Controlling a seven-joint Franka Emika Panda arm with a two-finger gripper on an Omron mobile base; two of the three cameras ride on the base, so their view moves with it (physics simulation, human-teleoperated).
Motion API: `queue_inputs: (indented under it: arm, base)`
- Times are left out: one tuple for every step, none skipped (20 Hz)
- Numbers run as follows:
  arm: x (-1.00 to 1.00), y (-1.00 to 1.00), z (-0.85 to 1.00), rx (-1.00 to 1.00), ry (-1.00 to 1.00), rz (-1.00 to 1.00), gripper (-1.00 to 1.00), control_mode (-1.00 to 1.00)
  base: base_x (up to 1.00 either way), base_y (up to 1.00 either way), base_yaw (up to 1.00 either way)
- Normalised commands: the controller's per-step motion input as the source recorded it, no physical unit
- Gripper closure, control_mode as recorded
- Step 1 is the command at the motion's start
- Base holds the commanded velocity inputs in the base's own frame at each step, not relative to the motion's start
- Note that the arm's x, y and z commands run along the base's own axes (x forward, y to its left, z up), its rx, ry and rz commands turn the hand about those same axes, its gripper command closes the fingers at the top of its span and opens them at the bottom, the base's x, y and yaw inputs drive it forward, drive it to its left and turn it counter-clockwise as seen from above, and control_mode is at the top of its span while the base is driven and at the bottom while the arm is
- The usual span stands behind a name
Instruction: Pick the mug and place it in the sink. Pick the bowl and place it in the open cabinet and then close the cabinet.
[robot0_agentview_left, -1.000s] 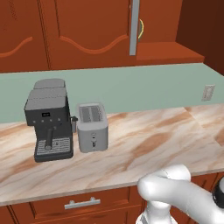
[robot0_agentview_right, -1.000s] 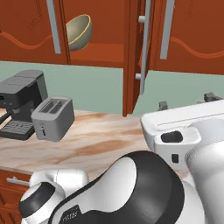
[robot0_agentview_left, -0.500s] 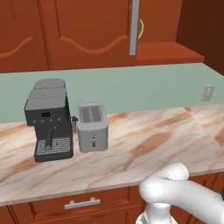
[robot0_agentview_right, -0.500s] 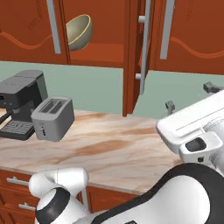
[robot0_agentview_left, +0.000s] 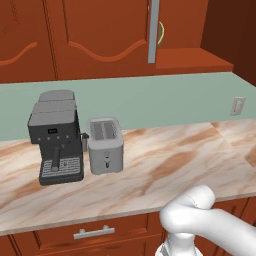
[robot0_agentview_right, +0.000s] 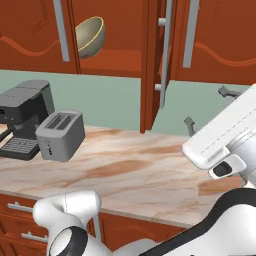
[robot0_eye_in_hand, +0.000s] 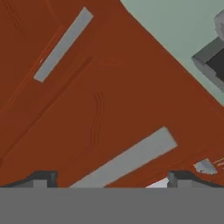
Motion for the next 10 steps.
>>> queue_inputs:
  arm:
    - [0.67,0.06,0.0,-0.04,-0.12,0.0,-1.0,-1.0]
    - [0.65,0.09,0.0,-0.03,-0.1,0.0,-1.0,-1.0]
    - [0.56,0.24,0.0,-0.05,-0.12,0.0,-1.0,-1.0]
    - [0.54,0.28,0.0,-0.04,-0.12,0.0,-1.0,-1.0]
    - [0.51,0.36,0.0,-0.06,-0.13,0.0,-1.0,-1.0]
    - [0.51,0.41,0.0,-0.05,-0.14,0.0,-1.0,-1.0]
    - [0.5,0.41,-0.03,-0.05,-0.14,0.0,-1.0,-1.0]
    - [0.51,0.42,-0.03,-0.05,-0.14,0.0,-1.0,-1.0]
    - [0.51,0.51,-0.03,-0.07,-0.15,0.0,-1.0,-1.0]
    - [0.5,0.51,-0.04,-0.07,-0.15,0.0,-1.0,-1.0]
  base:
    - [0.0,0.0,0.0]
    - [0.0,0.0,0.0]
    - [0.0,0.0,0.0]
    - [0.0,0.0,0.0]
    - [0.0,0.0,0.0]
    - [0.0,0.0,0.0]
    - [0.0,0.0,0.0]
    - [0.0,0.0,0.0]
    - [0.0,0.0,0.0]
    - [0.0,0.0,0.0]
